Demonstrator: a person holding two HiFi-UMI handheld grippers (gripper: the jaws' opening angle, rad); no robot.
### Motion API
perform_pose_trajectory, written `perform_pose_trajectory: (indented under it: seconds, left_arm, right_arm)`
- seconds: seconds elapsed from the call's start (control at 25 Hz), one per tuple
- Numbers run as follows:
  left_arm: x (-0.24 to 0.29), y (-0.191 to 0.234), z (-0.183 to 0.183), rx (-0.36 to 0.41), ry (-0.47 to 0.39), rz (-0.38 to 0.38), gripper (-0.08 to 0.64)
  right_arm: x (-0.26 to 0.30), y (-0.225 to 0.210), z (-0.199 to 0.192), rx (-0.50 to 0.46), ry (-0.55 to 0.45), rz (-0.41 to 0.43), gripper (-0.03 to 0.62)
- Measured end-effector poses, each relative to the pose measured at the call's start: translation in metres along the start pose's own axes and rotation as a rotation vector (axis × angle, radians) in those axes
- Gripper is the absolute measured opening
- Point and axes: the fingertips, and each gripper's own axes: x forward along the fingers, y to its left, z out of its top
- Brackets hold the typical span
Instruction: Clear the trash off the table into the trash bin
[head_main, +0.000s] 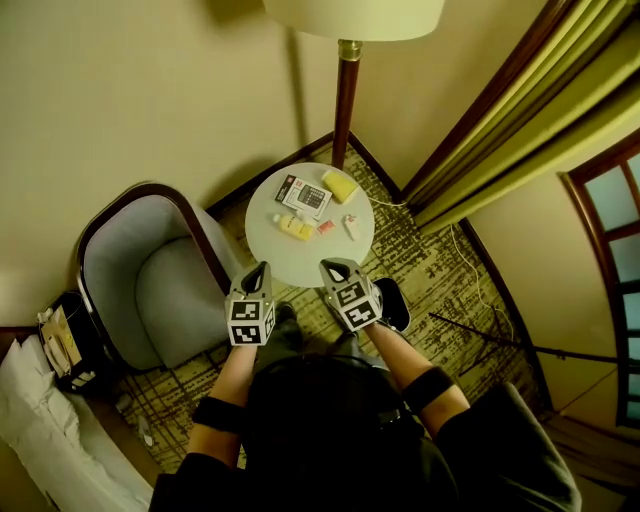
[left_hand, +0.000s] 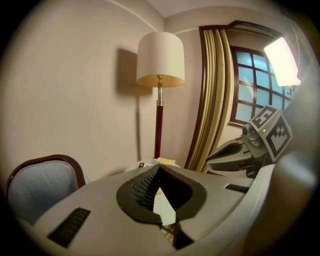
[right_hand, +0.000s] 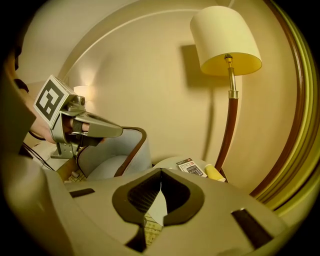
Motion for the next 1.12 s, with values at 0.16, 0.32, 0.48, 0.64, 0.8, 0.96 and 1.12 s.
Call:
perform_pose_trajectory:
  seconds: [0.16, 0.32, 0.48, 0.64, 0.8, 0.96, 1.12]
  left_arm:
    - [0.004, 0.004, -0.011, 0.003, 0.021, 0.003, 0.0]
    - [0.018, 0.011, -0.015, 0.005, 0.039, 0.003, 0.0]
    - [0.038, 0.023, -0.027, 0.019, 0.069, 0.007, 0.0]
    - [0.058, 0.024, -0.024, 0.013, 0.091, -0.031, 0.0]
    - [0.084, 0.037, -0.029, 0.012, 0.104, -0.044, 0.0]
    - [0.111, 0.05, -0.037, -0.008, 0.118, -0.049, 0.0]
    - [0.134, 0.06, -0.046, -0.033, 0.128, -0.055, 0.0]
  right_arm:
    - [0.011, 0.003, -0.008, -0.015, 0.031, 0.004, 0.016]
    - [0.031, -0.008, -0.011, -0.055, 0.066, -0.022, 0.029]
    - [0.065, -0.02, -0.019, -0.109, 0.12, -0.046, 0.035]
    - [0.107, -0.028, -0.034, -0.157, 0.194, -0.028, 0.102]
    - [0.151, -0.034, -0.047, -0.192, 0.261, 0.012, 0.212]
    - [0.195, -0.041, -0.066, -0.236, 0.324, 0.049, 0.293]
    - [0.234, -0.051, -0.087, -0.261, 0.38, 0.052, 0.351]
